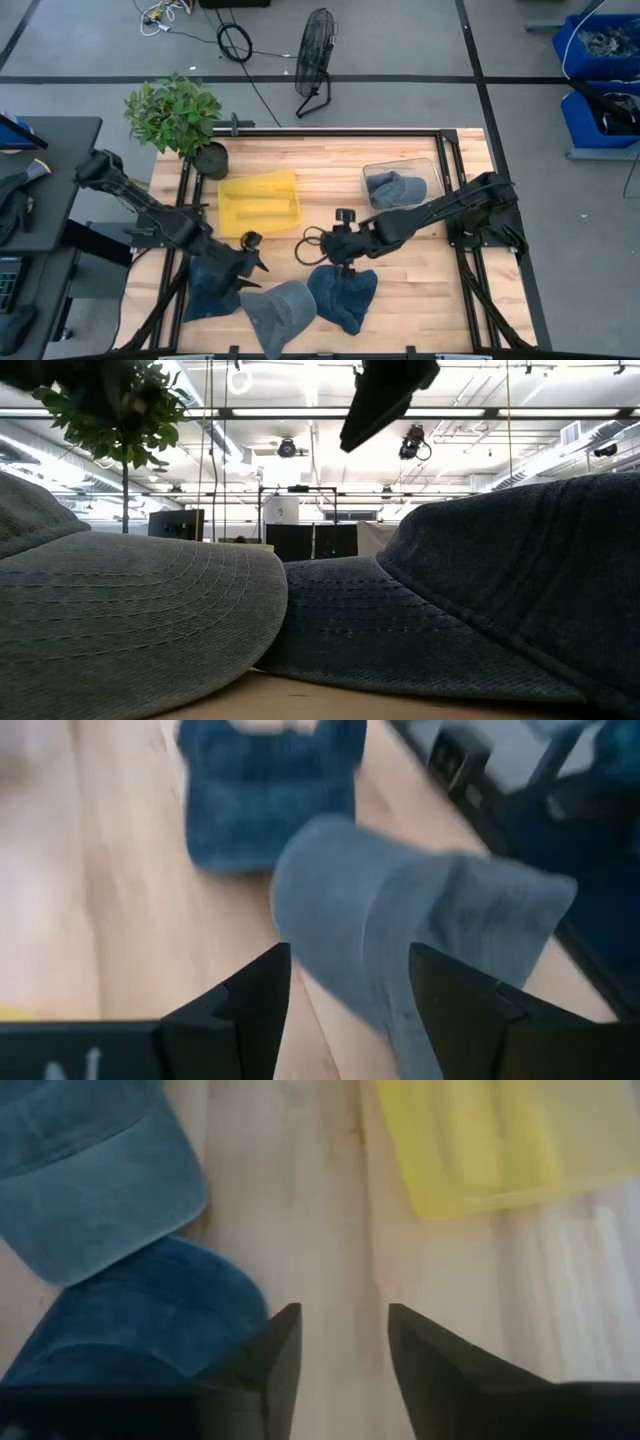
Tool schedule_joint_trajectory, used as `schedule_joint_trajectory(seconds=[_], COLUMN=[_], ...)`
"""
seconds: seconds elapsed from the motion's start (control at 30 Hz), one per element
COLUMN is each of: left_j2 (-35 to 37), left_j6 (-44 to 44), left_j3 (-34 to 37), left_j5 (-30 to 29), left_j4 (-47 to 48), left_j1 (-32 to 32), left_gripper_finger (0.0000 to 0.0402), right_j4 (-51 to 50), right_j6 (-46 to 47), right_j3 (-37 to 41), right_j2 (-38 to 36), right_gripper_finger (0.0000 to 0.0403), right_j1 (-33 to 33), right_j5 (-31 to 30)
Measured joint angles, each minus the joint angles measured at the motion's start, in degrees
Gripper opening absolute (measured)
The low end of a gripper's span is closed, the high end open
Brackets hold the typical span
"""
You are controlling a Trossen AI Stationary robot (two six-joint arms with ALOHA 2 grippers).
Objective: Pick & Place hat
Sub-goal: Put the gray cap into the transparent bin
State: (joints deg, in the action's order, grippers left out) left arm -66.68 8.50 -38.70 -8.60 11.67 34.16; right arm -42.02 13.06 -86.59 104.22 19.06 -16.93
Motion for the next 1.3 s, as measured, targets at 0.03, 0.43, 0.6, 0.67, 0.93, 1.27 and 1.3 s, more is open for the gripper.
schedule_joint_trajectory(seconds=[0.03,0.43,0.6,0.67,0.93,1.27,1.3], left_j2=[-1.4,-12.8,-16.4,-18.2,-23.4,-15.5,-14.0], left_j6=[0.7,9.9,12.6,13.4,15.7,19.5,19.1], left_j3=[0.0,0.0,-0.1,-0.1,0.0,0.0,0.0], left_j5=[0.0,6.6,2.9,1.6,1.1,-7.7,-8.6], left_j4=[0.1,-10.7,-13.7,-13.7,-19.8,-20.5,-20.8], left_j1=[0.1,2.8,3.7,3.7,3.9,-1.4,-2.4], left_gripper_finger=[0.021,0.02,0.0199,0.0199,0.0159,0.001,0.0009], right_j4=[0.1,0.5,0.5,0.5,0.7,0.7,0.7], right_j6=[0.0,3.1,7.0,7.1,6.9,7.5,7.3], right_j3=[0.0,0.0,0.0,0.0,0.0,-2.6,-4.0], right_j2=[0.4,1.1,1.1,1.1,1.1,1.1,1.1], right_gripper_finger=[0.0167,0.0185,0.0185,0.0185,0.0185,0.0176,0.0172], right_j1=[0.3,1.8,2.1,2.4,3.1,3.1,3.2], right_j5=[0.0,0.0,-0.1,-0.1,-0.1,3.3,3.6])
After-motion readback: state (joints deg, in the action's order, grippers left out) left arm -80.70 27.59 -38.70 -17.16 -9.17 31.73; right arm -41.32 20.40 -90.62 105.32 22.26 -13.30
